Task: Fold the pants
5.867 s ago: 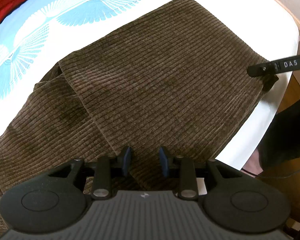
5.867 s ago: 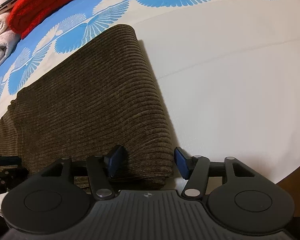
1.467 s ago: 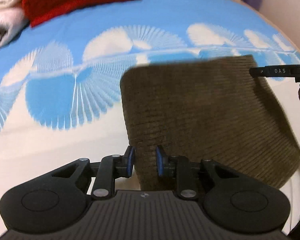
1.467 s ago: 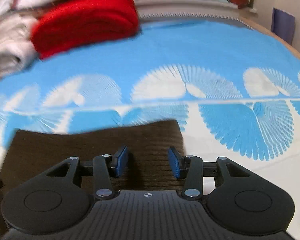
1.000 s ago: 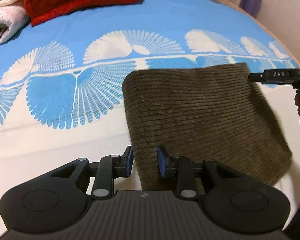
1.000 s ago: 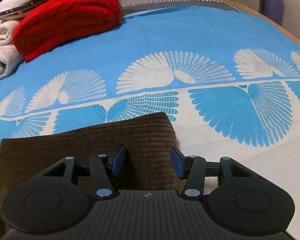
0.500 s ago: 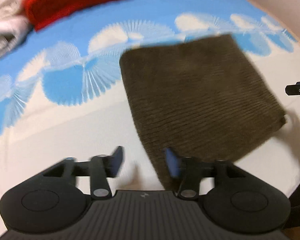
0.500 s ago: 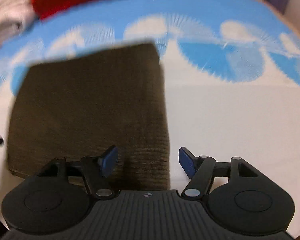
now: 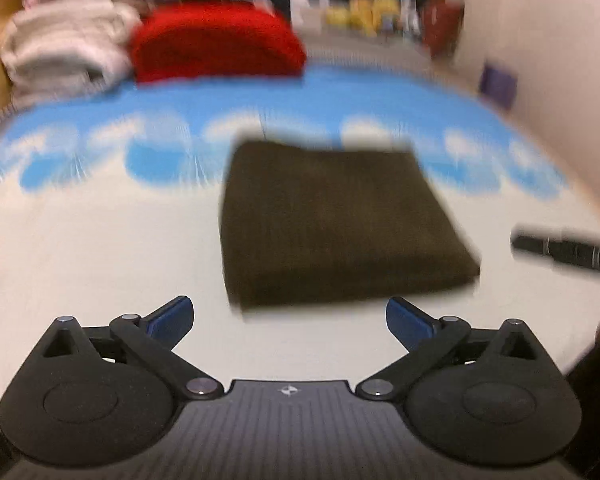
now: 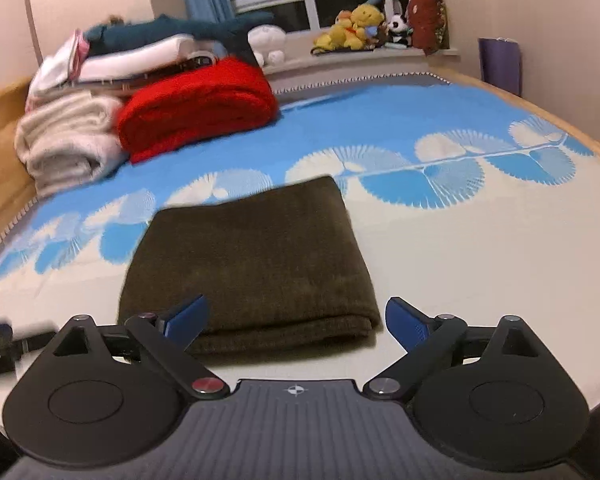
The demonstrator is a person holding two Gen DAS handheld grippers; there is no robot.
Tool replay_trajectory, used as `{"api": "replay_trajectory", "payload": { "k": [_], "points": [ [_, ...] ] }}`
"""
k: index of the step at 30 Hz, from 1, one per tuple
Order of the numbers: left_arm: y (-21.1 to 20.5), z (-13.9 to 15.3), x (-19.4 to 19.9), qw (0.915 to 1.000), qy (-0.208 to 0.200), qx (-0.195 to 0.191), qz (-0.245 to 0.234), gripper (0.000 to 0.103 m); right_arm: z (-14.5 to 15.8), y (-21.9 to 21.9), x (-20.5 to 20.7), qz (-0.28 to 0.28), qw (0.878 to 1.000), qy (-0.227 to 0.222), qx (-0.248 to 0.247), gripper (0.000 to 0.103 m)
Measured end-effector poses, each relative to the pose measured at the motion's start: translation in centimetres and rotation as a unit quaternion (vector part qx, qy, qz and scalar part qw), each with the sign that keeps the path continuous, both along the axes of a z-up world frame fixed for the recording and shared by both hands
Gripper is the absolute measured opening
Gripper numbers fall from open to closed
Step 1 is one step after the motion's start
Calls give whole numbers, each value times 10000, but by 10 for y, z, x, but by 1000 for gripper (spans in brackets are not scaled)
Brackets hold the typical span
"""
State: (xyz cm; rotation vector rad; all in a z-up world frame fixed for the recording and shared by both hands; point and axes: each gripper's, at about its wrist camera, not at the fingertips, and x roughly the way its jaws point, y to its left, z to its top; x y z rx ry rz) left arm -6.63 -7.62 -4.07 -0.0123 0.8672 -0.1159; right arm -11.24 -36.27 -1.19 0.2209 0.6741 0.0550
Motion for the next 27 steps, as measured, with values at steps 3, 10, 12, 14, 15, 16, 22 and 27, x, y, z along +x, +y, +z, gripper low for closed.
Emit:
{"api": "replay_trajectory", "payload": {
  "k": [3, 10, 12, 14, 15, 16, 22, 27],
  "points": [
    [-4, -9, 12, 9992, -19, 350, 193, 103, -9, 8, 10, 18, 9994, 222, -264, 96],
    [11, -16, 41, 9969, 251, 121, 738, 103, -22, 21, 16, 71, 9985, 394, -383, 96],
    [9, -14, 44, 9972, 213, 203, 693, 103, -24, 24, 19, 118, 9979, 410, -486, 96],
    [8, -13, 44, 9975, 169, 213, 652, 103, -26, 27, 21, 149, 9974, 426, -566, 96],
    [7, -13, 45, 9977, 175, 197, 632, 103, -27, 29, 21, 158, 9972, 431, -596, 96],
    [7, -15, 42, 9978, 188, 178, 615, 103, -27, 30, 22, 168, 9970, 437, -614, 96],
    [6, -17, 42, 9983, 154, 178, 531, 103, -28, 32, 26, 175, 9969, 441, -625, 96],
    [6, -18, 41, 9983, 160, 178, 524, 103, -29, 32, 26, 186, 9969, 448, -611, 96]
  ]
}}
